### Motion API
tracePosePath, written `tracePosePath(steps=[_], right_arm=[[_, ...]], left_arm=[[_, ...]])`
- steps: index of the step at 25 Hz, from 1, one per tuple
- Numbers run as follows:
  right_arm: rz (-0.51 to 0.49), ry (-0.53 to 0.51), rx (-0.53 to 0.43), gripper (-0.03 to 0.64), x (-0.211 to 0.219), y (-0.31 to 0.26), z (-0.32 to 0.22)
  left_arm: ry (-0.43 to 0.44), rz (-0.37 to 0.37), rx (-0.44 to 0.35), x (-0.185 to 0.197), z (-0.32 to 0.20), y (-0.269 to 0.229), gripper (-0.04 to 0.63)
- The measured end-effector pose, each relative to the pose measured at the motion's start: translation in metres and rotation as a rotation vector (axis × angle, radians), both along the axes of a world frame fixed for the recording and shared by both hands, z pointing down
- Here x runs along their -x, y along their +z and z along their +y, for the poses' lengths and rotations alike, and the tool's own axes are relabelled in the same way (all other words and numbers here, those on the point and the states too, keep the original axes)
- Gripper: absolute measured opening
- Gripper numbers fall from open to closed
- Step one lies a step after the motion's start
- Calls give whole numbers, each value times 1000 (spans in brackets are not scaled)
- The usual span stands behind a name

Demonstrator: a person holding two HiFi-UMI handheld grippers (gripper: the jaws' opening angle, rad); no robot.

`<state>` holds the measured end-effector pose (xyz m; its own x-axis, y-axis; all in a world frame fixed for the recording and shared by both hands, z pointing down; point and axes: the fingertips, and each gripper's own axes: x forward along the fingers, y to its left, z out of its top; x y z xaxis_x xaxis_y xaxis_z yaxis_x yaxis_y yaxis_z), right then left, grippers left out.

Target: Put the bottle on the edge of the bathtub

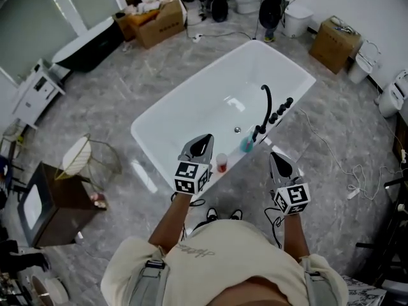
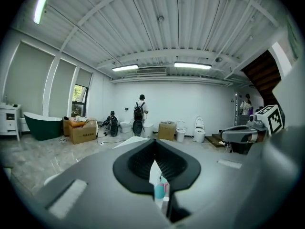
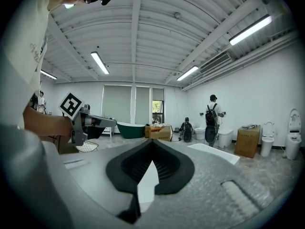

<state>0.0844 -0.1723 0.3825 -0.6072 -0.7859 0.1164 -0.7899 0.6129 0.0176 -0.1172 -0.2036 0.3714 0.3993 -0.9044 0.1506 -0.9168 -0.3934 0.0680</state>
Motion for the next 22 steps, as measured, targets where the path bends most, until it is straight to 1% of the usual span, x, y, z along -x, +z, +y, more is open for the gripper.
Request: tracePosePath(steps=[4,11,15,19,22], right_arm=[[-12,-19,-55,0,7,-23,-7],[-4,-35,-114,0,17,-52,-14],[-3,-30,-119,0,21,-53,-14],[-31,-34,-99,0,26,-52,-9],[-27,-40,-96,0,30,-51,-5]], left_arm=[[-15,-1,-43,9,-1,-18,17],[-35,-4,-84,24,7,-41,17],[-40,-10,-105,29,14,-47,17],[-40,-13,-103,34,22,-47,17],[-45,-11,-101,39,25,-47,17]])
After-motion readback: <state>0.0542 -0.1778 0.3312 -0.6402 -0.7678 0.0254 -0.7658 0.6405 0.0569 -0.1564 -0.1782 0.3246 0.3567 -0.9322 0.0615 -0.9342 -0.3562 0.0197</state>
